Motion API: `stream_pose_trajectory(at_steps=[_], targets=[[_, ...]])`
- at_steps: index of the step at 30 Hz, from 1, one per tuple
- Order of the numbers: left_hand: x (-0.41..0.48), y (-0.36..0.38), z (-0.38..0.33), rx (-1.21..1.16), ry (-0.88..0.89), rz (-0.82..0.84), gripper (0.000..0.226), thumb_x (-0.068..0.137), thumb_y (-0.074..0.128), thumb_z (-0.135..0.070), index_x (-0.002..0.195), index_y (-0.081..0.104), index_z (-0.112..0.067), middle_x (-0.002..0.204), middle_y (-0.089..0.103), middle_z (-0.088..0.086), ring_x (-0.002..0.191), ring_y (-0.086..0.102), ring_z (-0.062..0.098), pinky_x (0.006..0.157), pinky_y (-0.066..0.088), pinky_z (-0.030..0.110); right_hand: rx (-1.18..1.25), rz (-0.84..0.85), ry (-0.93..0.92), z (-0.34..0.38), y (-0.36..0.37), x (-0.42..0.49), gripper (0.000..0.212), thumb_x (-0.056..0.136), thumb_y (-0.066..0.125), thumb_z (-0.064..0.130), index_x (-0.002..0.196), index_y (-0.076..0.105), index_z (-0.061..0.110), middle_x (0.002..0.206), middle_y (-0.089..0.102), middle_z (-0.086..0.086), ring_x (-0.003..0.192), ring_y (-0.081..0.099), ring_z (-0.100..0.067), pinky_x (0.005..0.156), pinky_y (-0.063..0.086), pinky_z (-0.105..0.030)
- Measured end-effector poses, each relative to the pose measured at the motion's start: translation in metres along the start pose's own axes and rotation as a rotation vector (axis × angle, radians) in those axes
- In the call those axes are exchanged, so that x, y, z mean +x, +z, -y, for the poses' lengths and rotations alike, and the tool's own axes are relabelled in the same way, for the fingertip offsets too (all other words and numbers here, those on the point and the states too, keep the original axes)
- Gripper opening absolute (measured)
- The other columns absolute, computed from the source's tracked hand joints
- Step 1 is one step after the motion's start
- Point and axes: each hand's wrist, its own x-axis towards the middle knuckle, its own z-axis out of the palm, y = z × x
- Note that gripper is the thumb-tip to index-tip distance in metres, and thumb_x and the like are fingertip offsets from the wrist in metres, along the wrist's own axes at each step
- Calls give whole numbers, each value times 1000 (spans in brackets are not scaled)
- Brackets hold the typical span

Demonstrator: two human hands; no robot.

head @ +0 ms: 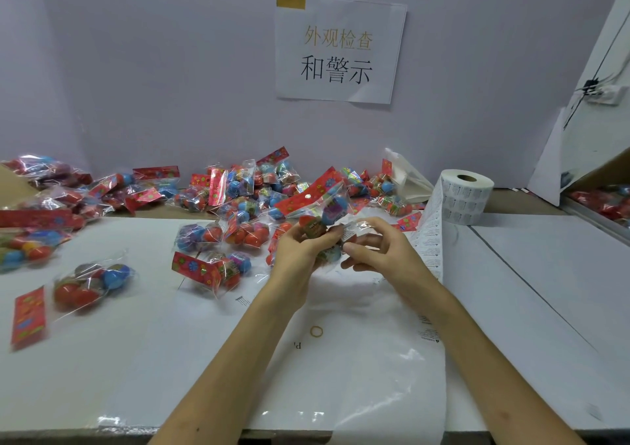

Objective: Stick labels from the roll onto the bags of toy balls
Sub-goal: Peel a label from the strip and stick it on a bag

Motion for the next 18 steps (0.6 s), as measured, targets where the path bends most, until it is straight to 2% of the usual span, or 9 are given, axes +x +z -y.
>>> stream_pose_trajectory(at_steps=[7, 10, 12, 15, 18], targets=[[-1, -1, -4, 9, -11, 37, 19, 80, 82, -5, 92, 74, -17, 94, 80, 3, 89, 77, 23, 74, 59, 29, -24, -8, -16, -3, -2, 1, 37, 87, 78, 13, 119, 61, 21, 89, 76, -3, 80, 75, -27, 77, 58, -34], [-1, -2, -6, 0, -8, 38, 31, 64, 87, -15, 92, 73, -18, 94, 80, 1, 88, 78, 22, 71, 59, 28, -32, -4, -27, -3, -2, 2, 37, 87, 78, 14, 118, 61, 23, 89, 76, -2, 79, 75, -26, 75, 59, -31], [-1, -2, -6, -4, -7, 31, 37, 57, 87, -19, 92, 73, -18, 93, 80, 1, 87, 77, 21, 70, 59, 28, -35, -4, -34, -3, -2, 2, 38, 86, 79, 13, 118, 61, 25, 89, 76, -2, 79, 75, -25, 73, 59, -30], [-1, -2, -5, -2, -8, 18, 33, 64, 88, -14, 93, 72, -17, 90, 80, 2, 91, 76, 25, 75, 59, 32, -35, 5, -52, -3, -2, 1, 42, 85, 80, 11, 119, 61, 25, 89, 76, -3, 77, 74, -23, 71, 58, -28], [-1, -2, -5, 12, -6, 7, 42, 58, 89, -19, 96, 71, -15, 96, 79, 9, 95, 75, 31, 79, 61, 36, -41, 16, -75, -3, -1, 1, 43, 85, 79, 7, 121, 62, 22, 88, 76, -4, 75, 73, -22, 69, 57, -26]])
